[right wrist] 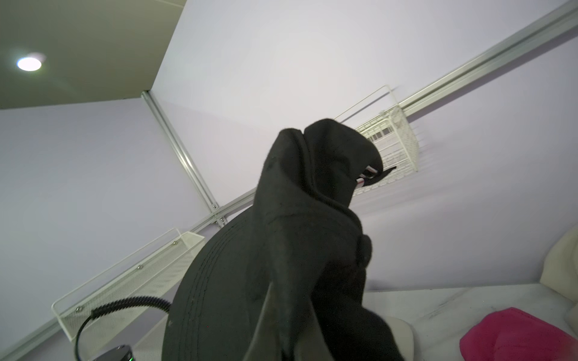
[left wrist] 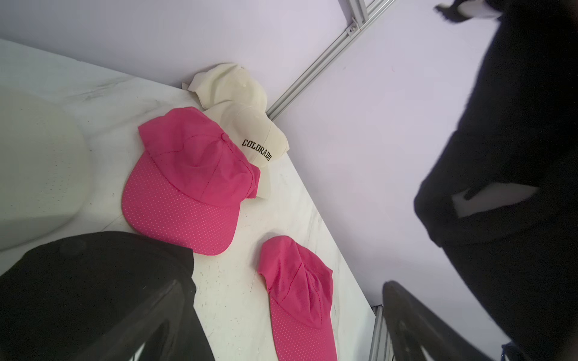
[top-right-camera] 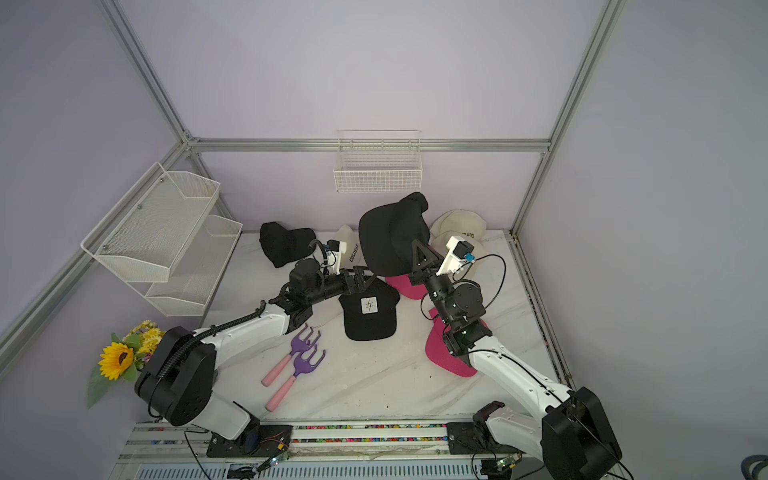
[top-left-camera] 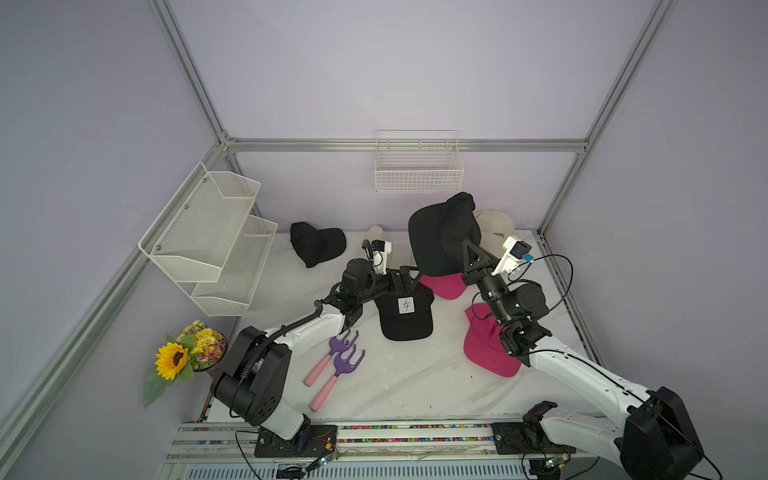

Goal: Stack the baseball caps by color
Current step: Pick up the baseball cap from the center of the board.

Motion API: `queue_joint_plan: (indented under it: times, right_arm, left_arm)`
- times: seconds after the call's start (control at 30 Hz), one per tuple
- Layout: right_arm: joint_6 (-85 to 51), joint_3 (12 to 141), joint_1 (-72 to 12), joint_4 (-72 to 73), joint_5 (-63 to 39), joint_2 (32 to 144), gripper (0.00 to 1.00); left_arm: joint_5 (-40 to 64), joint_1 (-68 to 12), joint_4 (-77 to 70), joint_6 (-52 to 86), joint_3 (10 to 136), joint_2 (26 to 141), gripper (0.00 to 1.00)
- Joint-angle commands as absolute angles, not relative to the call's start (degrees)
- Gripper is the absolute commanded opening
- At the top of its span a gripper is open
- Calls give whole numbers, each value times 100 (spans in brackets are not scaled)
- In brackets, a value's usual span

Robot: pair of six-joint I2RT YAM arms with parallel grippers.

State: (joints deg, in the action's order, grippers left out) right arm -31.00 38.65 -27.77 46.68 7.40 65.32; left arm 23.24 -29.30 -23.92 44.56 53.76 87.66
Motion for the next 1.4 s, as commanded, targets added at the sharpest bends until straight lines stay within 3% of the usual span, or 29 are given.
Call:
queue_joint_plan:
  times: [0.0, 0.1, 0.27, 0.7, 0.8, 0.97, 1.1, 1.3, 1.37]
  right_arm:
    - [-3744, 3775, -2758, 4596, 1841, 6273, 0]
    - [-3624, 3833, -2760, 4504, 1976, 6303, 0]
    - [-3423, 3973, -2760, 4723, 1109, 6617, 0]
    - [-3237, 3858, -2786, 5273, 3, 6908, 0]
    - [-3218, 3863, -2786, 5169, 1, 6941, 0]
    - [-3171, 3893, -2786, 5063, -50, 6988, 0]
    - [-3128, 3877, -2787, 4989, -147, 6890, 0]
    - [-3313, 3653, -2786, 5270, -465, 6669, 0]
    - [-3313, 3629, -2782, 5246, -509, 6648, 0]
  left_arm:
    - [1873, -2858, -2535, 4437, 5258, 8140, 100]
    - [2167, -2736, -2844, 4548, 5066, 7858, 100]
    - [2915, -2733, -3249, 4817, 5325, 8042, 100]
    - [3030, -2733, -3257, 4904, 5968, 8632, 100]
    - [3251, -2733, -3276, 4922, 6197, 8807, 87]
    - [3443, -2733, -3468, 4974, 6356, 8968, 53]
    - [3660, -2733, -3195, 4978, 6718, 9221, 40]
    - [3940, -2733, -2614, 5034, 7255, 9583, 2]
    - [3821, -2733, -2381, 4826, 7258, 9507, 0]
